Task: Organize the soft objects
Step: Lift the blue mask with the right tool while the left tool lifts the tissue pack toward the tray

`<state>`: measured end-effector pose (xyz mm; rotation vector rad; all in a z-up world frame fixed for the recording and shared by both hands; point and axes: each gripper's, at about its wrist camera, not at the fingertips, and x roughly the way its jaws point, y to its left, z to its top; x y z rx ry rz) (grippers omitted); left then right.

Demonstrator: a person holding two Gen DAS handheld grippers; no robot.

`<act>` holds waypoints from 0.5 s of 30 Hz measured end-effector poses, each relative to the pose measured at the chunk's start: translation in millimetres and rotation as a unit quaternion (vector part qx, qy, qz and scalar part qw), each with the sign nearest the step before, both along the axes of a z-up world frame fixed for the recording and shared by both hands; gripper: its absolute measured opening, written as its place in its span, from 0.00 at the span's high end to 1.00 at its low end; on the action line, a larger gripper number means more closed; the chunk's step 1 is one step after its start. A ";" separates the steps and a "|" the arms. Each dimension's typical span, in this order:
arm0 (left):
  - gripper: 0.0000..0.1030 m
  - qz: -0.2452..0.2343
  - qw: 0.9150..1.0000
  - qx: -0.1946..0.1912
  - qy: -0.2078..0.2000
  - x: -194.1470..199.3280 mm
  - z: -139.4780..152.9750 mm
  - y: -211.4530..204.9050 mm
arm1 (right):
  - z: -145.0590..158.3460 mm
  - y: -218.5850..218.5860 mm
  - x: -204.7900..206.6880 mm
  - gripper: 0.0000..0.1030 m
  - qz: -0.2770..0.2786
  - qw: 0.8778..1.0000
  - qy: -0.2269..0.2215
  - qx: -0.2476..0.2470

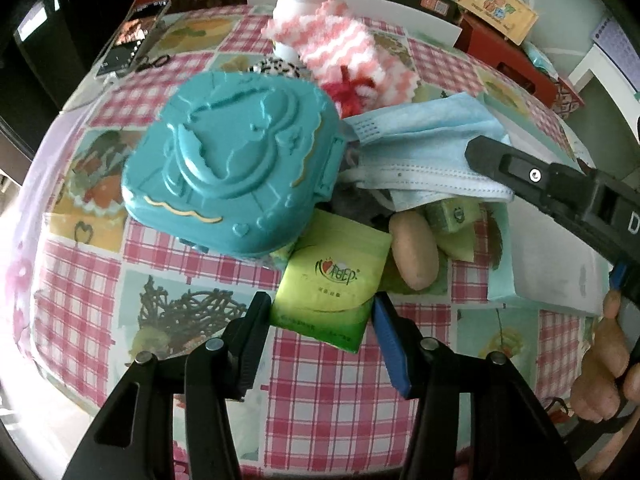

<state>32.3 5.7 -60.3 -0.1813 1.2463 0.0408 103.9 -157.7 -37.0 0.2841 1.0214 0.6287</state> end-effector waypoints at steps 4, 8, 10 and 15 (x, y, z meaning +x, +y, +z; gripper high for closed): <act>0.49 -0.004 1.000 0.012 -0.015 -6.4 14.2 -0.3 | 11.1 -6.4 -2.9 0.85 -0.006 1.000 -0.015 0.013; 0.50 -0.005 0.999 0.020 -0.027 -12.7 27.6 -1.7 | 20.6 -13.2 -4.5 0.88 -0.016 0.999 -0.027 0.027; 0.50 -0.008 0.999 0.019 -0.037 -15.2 35.9 -4.6 | 27.7 -17.2 -5.9 0.88 -0.020 0.998 -0.038 0.037; 0.50 -0.012 0.998 0.030 -0.054 -17.0 50.4 -14.9 | 38.4 -22.3 -10.8 0.88 -0.021 0.997 -0.057 0.048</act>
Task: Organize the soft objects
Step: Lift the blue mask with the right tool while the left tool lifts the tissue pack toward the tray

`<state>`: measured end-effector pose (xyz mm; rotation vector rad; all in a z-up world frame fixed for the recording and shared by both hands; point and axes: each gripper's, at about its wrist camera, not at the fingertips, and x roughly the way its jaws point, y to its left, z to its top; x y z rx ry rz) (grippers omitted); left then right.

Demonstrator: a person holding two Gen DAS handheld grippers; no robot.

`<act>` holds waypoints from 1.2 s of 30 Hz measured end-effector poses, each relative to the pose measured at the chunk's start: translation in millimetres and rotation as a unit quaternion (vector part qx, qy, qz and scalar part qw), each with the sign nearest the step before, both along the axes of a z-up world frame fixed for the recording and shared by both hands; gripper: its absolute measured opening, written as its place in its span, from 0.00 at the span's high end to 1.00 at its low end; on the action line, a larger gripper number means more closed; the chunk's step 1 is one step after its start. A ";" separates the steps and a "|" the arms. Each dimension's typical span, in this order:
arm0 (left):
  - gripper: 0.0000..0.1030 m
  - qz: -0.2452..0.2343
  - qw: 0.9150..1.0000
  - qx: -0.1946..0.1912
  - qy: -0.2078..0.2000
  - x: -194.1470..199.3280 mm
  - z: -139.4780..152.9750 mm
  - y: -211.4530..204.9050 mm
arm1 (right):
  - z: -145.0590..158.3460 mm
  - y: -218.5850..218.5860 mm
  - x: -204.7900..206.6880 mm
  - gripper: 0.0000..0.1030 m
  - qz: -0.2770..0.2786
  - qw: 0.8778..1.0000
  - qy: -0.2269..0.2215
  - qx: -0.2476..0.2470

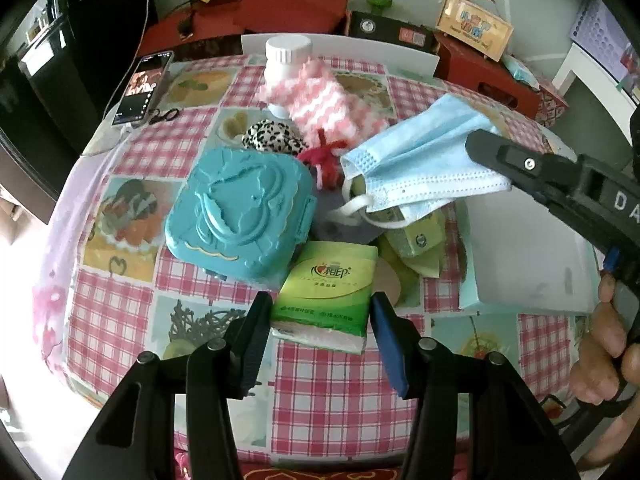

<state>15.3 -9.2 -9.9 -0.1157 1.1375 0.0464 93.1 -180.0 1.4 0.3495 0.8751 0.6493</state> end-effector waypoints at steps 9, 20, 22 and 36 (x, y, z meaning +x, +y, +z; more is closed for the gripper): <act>0.50 -0.001 0.999 0.004 -0.036 4.8 26.9 -4.0 | 25.7 -28.3 -6.1 0.88 -0.037 0.998 -0.040 0.035; 0.51 -0.027 0.996 -0.001 -0.086 26.9 57.8 -29.4 | 45.1 -96.7 -7.2 0.88 -0.143 0.985 -0.073 0.064; 0.51 -0.033 0.995 -0.002 -0.098 32.8 63.6 -37.1 | 43.0 -111.0 -5.3 0.88 -0.165 0.982 -0.069 0.065; 0.51 -0.079 0.991 -0.017 -0.108 103.6 53.0 -108.1 | 15.2 -221.3 2.6 0.88 -0.337 0.940 -0.023 0.045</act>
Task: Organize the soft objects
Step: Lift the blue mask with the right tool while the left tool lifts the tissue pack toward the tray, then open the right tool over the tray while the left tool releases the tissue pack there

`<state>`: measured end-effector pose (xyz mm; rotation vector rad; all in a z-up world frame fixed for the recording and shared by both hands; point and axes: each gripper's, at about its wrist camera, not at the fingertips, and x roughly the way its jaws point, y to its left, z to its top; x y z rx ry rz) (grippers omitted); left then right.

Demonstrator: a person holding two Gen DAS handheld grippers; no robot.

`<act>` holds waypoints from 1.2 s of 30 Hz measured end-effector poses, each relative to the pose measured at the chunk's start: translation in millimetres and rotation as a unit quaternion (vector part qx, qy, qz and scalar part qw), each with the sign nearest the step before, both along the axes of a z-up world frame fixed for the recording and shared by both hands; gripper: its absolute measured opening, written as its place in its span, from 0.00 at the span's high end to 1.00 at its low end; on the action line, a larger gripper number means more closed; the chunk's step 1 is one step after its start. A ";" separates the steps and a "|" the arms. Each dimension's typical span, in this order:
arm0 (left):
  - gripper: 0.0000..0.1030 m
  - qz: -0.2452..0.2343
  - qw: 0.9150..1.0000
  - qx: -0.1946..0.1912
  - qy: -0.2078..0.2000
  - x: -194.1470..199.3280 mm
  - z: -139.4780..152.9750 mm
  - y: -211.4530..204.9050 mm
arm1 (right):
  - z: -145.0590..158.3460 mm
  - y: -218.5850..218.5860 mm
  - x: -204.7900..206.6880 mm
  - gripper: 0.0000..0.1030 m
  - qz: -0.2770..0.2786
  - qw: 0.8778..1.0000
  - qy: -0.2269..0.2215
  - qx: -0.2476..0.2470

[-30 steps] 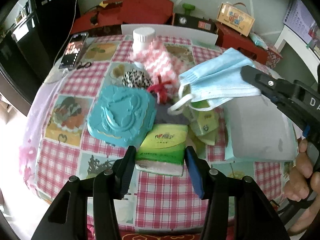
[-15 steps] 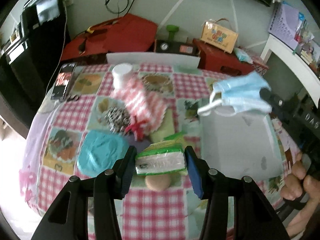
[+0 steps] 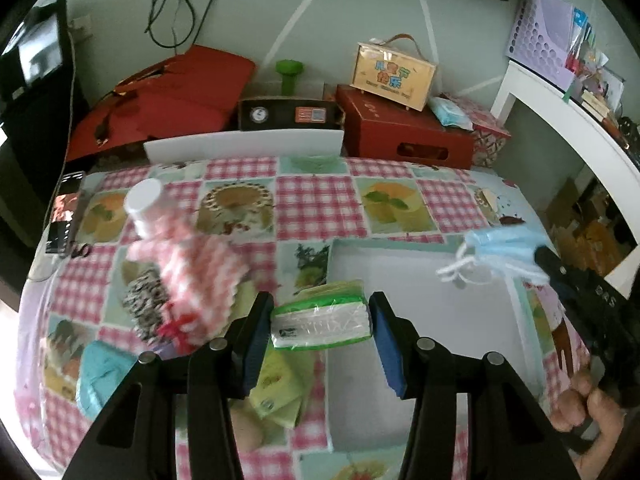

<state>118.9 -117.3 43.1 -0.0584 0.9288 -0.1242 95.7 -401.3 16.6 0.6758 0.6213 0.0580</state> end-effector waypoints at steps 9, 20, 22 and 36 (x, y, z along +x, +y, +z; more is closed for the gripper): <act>0.51 -0.023 1.000 0.016 -0.005 49.7 -27.6 -50.5 | -18.9 -18.9 12.8 0.88 -0.034 0.999 0.029 -0.004; 0.51 -0.048 0.999 0.012 0.020 66.5 -67.2 -81.8 | -38.8 -20.0 23.2 0.85 -0.031 0.995 0.092 -0.025; 0.51 -0.049 0.998 0.014 0.036 61.7 -76.1 -82.0 | -43.8 -20.7 24.2 0.85 -0.034 0.992 0.114 -0.031; 0.50 -0.051 0.995 0.006 0.088 24.3 -94.2 -74.5 | -61.7 -30.9 20.9 0.85 -0.054 0.978 0.195 -0.052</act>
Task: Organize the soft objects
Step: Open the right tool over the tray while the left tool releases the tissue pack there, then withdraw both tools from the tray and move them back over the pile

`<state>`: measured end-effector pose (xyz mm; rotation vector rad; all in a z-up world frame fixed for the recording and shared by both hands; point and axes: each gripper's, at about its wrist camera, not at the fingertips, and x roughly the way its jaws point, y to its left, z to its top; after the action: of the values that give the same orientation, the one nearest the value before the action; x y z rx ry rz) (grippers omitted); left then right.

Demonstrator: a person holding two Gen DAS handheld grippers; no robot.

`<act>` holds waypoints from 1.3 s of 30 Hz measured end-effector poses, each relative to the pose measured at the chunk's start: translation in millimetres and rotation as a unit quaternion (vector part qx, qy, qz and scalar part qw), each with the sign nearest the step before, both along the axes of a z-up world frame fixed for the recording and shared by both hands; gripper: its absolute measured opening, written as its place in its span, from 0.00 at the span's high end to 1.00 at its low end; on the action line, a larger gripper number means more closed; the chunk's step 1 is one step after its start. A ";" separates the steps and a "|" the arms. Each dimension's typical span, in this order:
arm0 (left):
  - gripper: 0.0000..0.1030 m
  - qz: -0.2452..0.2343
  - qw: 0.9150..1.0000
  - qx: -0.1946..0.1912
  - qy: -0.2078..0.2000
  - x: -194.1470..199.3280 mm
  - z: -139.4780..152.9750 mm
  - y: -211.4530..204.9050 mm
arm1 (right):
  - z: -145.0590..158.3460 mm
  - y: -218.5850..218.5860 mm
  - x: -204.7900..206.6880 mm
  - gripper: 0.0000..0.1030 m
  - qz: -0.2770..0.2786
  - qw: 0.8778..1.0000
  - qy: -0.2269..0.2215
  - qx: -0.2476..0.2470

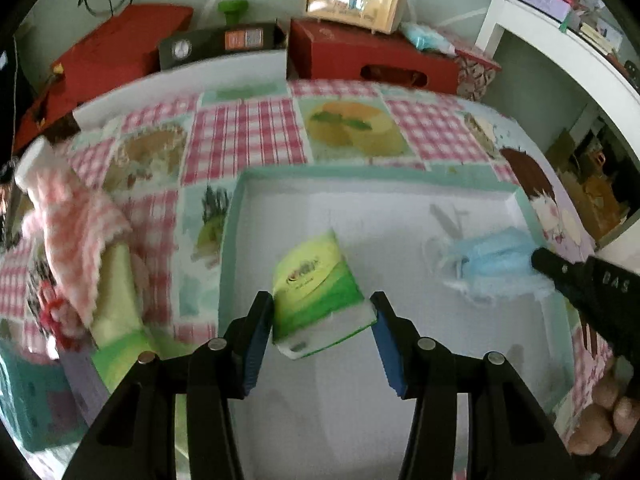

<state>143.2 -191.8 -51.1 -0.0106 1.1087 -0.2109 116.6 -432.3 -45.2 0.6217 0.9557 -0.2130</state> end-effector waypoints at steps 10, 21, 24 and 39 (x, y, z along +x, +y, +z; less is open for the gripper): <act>0.50 -0.001 0.999 -0.017 0.051 -9.9 -21.2 1.9 | 5.4 0.3 -3.4 0.50 -0.005 0.999 0.024 -0.034; 0.24 -0.004 0.999 -0.018 0.035 -16.7 -5.1 6.1 | 16.6 7.8 -2.5 0.28 0.004 0.996 0.025 -0.081; 0.18 0.005 0.999 -0.021 0.029 -14.2 -1.3 12.1 | 16.3 10.3 -1.6 0.25 0.008 0.995 0.033 -0.090; 0.00 0.016 0.999 -0.048 0.012 -12.7 7.0 21.3 | 20.7 21.9 -1.6 0.00 0.021 0.988 0.041 -0.145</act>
<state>130.4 -170.5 -44.1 -0.1170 1.1203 -0.2357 115.0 -410.4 -24.5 0.3280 0.9941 -0.3363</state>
